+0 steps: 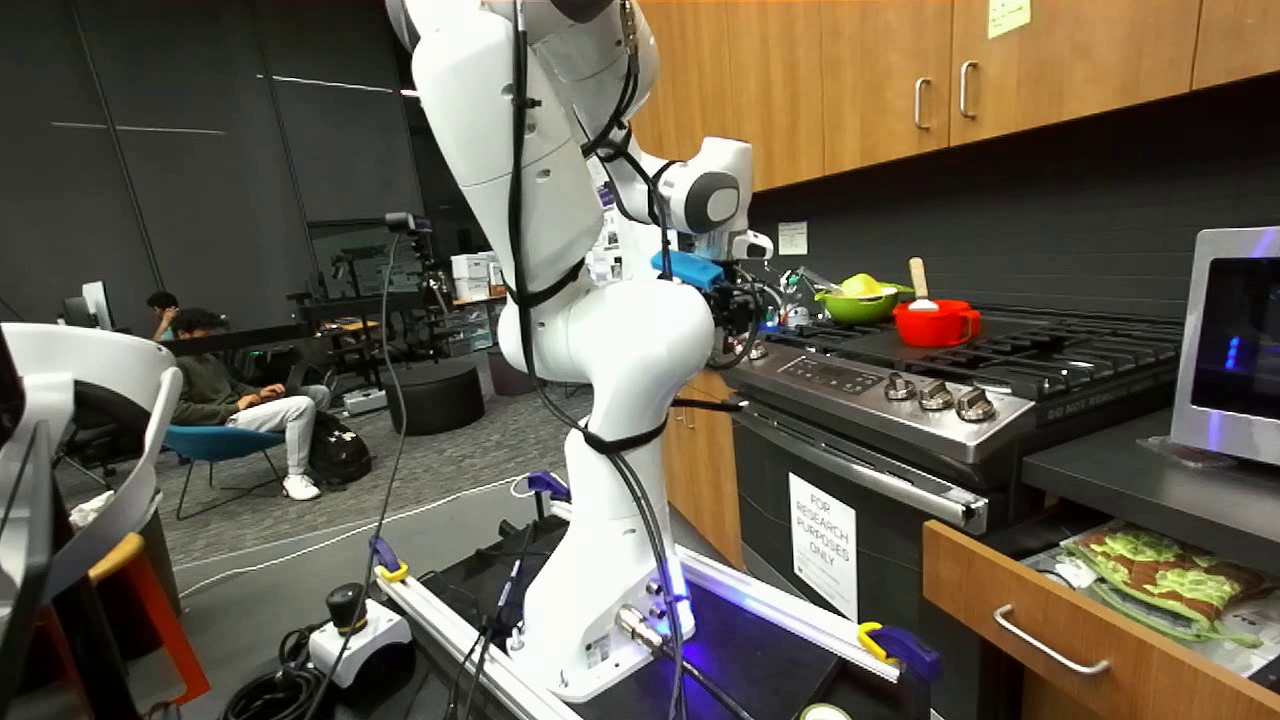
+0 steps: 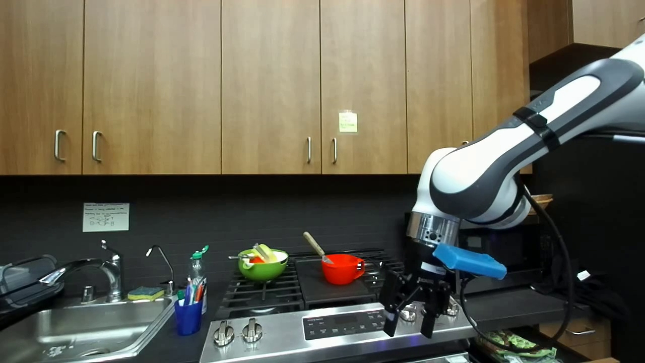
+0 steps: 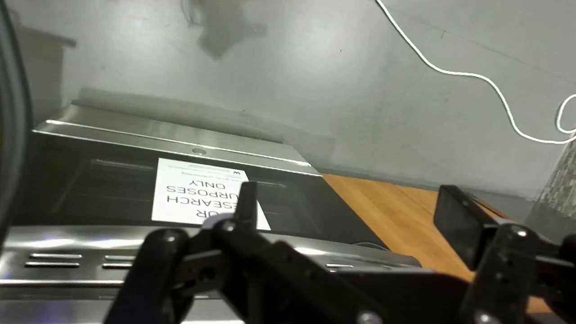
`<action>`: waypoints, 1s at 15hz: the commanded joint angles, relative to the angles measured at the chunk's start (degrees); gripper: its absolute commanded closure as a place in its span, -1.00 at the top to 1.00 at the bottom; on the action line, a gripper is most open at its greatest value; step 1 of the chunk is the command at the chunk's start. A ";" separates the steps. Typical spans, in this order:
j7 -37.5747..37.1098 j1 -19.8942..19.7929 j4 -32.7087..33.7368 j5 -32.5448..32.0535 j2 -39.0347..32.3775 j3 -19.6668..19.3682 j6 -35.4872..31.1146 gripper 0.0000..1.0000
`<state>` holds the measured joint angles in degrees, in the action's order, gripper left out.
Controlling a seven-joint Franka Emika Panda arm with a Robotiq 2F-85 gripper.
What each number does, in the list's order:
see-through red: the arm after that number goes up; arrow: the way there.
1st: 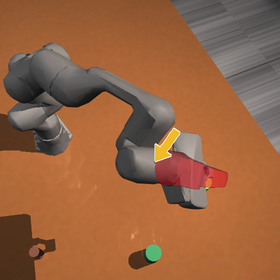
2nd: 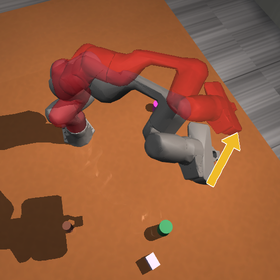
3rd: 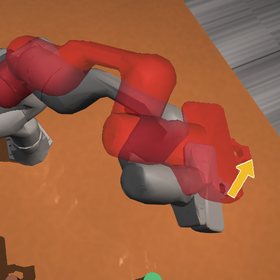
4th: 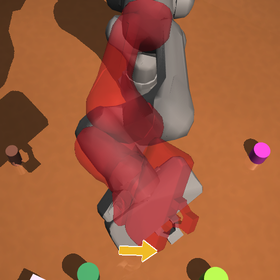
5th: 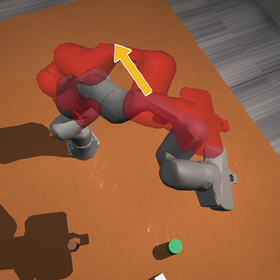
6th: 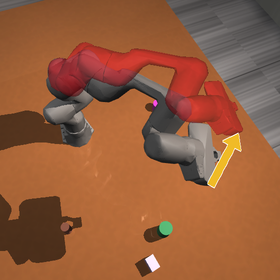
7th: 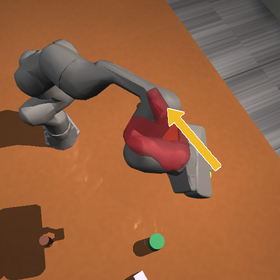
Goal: Close the top drawer of the kitchen unit
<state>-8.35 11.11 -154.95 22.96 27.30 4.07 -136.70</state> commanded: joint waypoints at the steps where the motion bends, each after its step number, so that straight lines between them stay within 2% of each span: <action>1: -3.48 -1.69 -3.59 1.66 1.44 -0.45 1.70 1.00; 4: -1.30 -1.16 -5.57 4.16 1.33 -2.09 4.40 1.00; 8: -1.47 -3.10 -4.42 3.35 0.81 -3.39 11.06 1.00; 10: -2.99 -5.14 -4.41 1.10 0.75 -3.05 13.57 1.00; 12: -7.23 -8.10 -4.42 -4.13 0.07 -0.75 14.30 1.00; 15: -11.95 -11.27 -4.45 -10.24 -0.19 0.41 14.33 1.00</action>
<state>-15.77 3.02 -159.46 17.15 27.23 2.53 -123.28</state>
